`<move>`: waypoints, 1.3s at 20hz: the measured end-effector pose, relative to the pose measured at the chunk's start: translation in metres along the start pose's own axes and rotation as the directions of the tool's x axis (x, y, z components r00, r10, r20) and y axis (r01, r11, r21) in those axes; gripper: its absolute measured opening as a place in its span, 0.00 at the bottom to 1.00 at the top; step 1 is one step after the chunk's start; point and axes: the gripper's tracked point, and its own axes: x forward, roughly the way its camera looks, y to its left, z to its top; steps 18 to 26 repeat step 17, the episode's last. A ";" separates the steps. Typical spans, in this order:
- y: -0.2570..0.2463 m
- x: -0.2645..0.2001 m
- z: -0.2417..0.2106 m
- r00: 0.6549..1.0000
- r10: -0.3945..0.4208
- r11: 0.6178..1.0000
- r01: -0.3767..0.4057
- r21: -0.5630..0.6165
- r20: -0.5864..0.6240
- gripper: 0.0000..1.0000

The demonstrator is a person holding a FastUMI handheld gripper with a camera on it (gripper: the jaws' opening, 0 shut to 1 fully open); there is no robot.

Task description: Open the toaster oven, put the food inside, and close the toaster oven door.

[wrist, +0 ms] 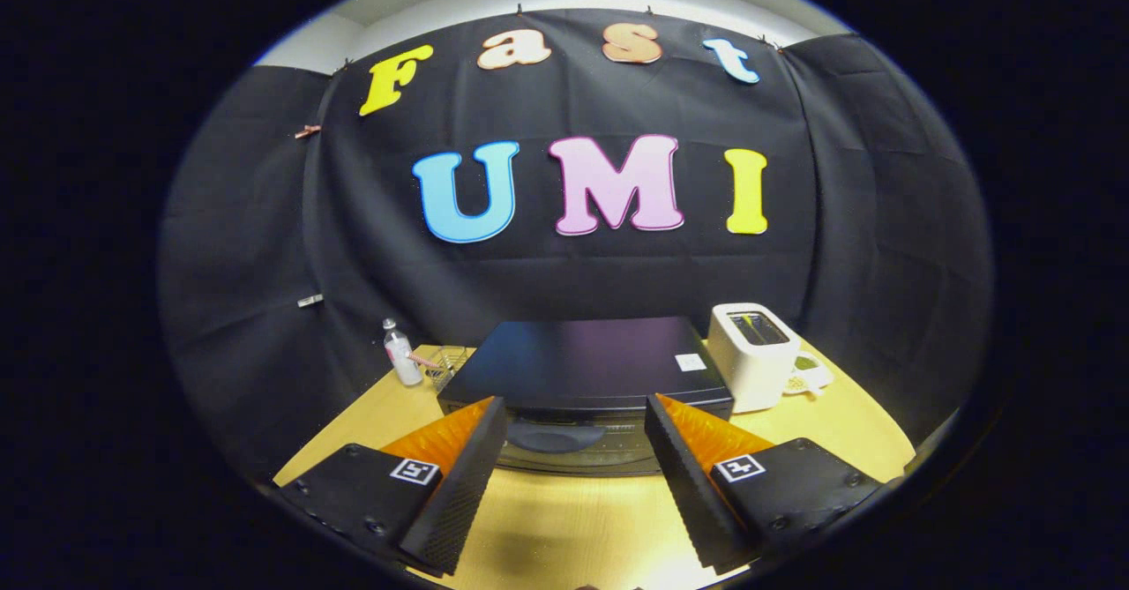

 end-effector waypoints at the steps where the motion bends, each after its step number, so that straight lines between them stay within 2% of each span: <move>1: -0.010 -0.009 0.001 1.000 -0.017 1.000 0.017 0.000 0.002 0.97; 6: -0.050 -0.048 -0.002 0.993 -0.115 0.993 0.115 0.023 -0.001 0.98; 8: -0.056 -0.053 -0.004 0.992 -0.124 0.992 0.124 -0.003 -0.006 0.98; 10: -0.059 -0.054 0.000 0.992 -0.128 0.991 0.128 -0.034 0.007 0.98; 17: -0.051 -0.052 0.013 0.994 -0.109 0.994 0.108 0.022 0.033 0.98; 26: -0.051 -0.052 0.013 0.994 -0.109 0.994 0.108 0.022 0.033 0.98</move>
